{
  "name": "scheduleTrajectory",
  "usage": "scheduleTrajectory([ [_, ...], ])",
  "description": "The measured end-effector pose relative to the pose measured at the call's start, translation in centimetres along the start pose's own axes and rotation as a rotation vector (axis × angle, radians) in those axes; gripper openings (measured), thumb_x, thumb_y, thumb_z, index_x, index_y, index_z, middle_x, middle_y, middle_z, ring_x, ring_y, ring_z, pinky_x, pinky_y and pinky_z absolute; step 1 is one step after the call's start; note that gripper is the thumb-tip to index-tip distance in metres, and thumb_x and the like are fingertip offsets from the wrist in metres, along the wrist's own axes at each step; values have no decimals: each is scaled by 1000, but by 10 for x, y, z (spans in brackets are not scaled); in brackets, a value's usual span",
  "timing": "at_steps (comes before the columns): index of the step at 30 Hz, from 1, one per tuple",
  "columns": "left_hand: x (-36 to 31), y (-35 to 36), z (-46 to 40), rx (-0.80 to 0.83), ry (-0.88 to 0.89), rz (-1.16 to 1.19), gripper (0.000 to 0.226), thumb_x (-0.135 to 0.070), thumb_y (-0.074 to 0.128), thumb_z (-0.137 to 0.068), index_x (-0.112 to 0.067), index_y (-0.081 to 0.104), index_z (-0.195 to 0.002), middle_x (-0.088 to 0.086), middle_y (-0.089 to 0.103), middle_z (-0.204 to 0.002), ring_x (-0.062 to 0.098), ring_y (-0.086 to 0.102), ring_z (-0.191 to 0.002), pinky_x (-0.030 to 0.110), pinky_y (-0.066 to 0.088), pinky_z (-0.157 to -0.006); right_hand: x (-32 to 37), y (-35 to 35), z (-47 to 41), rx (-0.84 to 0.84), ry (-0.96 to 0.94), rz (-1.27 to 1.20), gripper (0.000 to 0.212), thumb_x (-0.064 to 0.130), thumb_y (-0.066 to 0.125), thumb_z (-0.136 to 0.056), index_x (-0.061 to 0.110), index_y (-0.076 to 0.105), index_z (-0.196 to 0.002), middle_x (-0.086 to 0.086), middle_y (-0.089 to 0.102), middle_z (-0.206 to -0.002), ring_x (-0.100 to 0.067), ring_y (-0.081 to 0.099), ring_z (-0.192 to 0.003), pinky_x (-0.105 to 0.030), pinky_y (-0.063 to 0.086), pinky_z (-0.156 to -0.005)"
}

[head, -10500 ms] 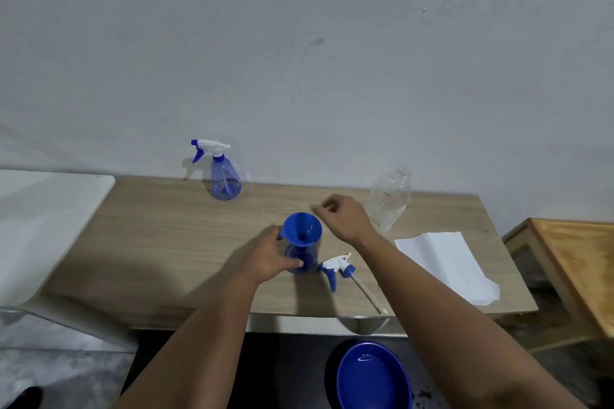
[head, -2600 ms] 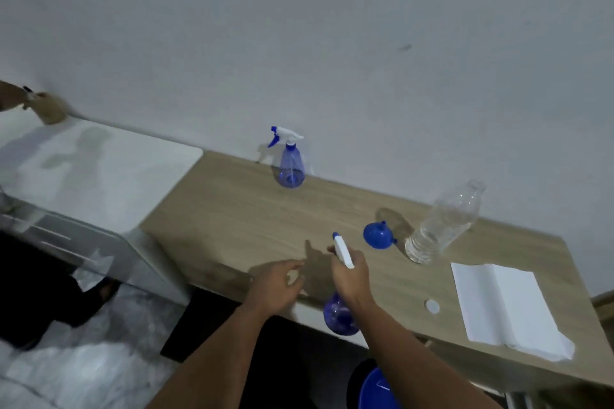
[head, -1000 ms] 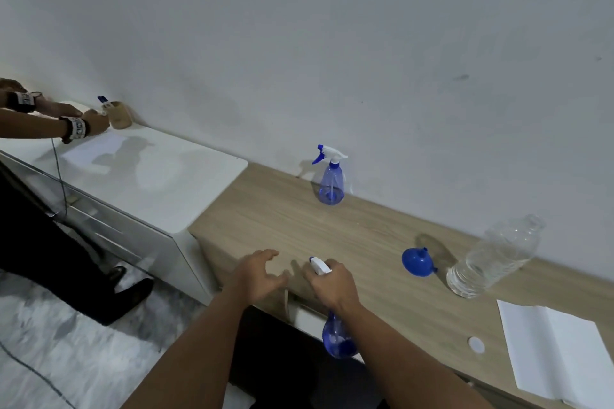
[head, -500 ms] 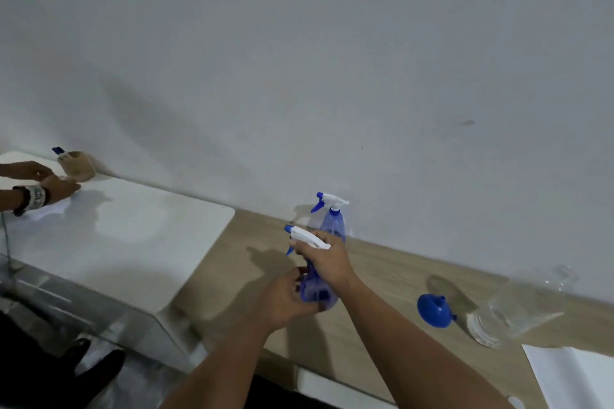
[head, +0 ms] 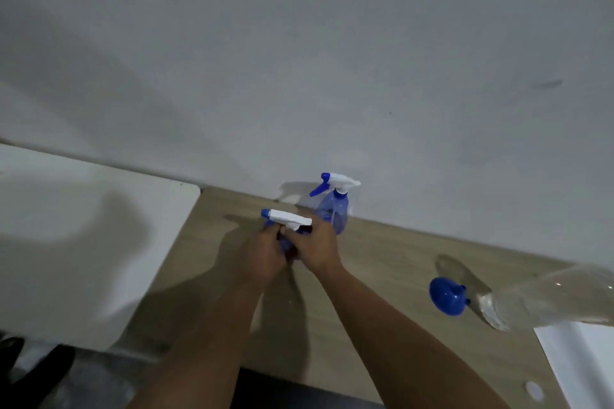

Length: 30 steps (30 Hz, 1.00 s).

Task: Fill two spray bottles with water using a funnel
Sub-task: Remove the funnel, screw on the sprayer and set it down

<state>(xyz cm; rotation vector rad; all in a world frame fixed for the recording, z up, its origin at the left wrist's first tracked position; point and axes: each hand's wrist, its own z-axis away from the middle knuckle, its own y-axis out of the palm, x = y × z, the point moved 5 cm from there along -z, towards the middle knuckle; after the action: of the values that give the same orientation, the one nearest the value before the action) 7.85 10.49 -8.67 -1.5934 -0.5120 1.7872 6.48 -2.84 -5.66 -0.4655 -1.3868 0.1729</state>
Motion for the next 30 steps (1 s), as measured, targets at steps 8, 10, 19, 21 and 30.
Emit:
scheduleTrajectory([
  [8, -1, 8, -49, -21, 95, -176, 32, -27, 70, -88, -19, 66, -119, 5, 73, -107, 26, 68, -96, 37, 54, -88, -18, 6, -53, -123, 23, -5, 18, 21, 83, -89, 14, 70, -100, 5, 74, -86, -9, 70, -79, -17, 55, -67],
  [10, 1, 8, -58, -72, 121, -245, 25, -21, 67, -92, -17, 68, -116, 6, 73, -109, 27, 68, -99, 39, 53, -93, -21, 11, -58, -149, 47, 7, 21, 25, 81, -92, 13, 71, -105, 5, 74, -88, -9, 70, -80, -19, 55, -70],
  [19, -8, 3, -80, -220, 127, -474, 19, -34, 56, -98, -27, 65, -113, 0, 68, -104, 21, 65, -92, 36, 57, -82, -34, 34, -71, -67, 78, 218, 21, 21, 52, -108, 14, 65, -123, -7, 73, -112, -17, 64, -94, -32, 54, -89],
  [21, -2, 6, -81, -222, 134, -462, 20, -36, 55, -96, -30, 64, -113, 0, 67, -102, 21, 65, -90, 38, 57, -79, -34, 30, -65, -48, 95, 202, 21, 21, 51, -108, 13, 65, -123, -8, 73, -111, -21, 66, -96, -30, 50, -85],
  [30, -16, 15, 21, -223, -48, -317, 37, -44, 74, -83, -21, 69, -112, 9, 67, -111, 33, 60, -109, 43, 51, -89, -66, -59, 44, -45, 232, 144, 39, 28, 67, -98, 16, 68, -136, -6, 74, -130, -21, 72, -113, -29, 53, -101],
])
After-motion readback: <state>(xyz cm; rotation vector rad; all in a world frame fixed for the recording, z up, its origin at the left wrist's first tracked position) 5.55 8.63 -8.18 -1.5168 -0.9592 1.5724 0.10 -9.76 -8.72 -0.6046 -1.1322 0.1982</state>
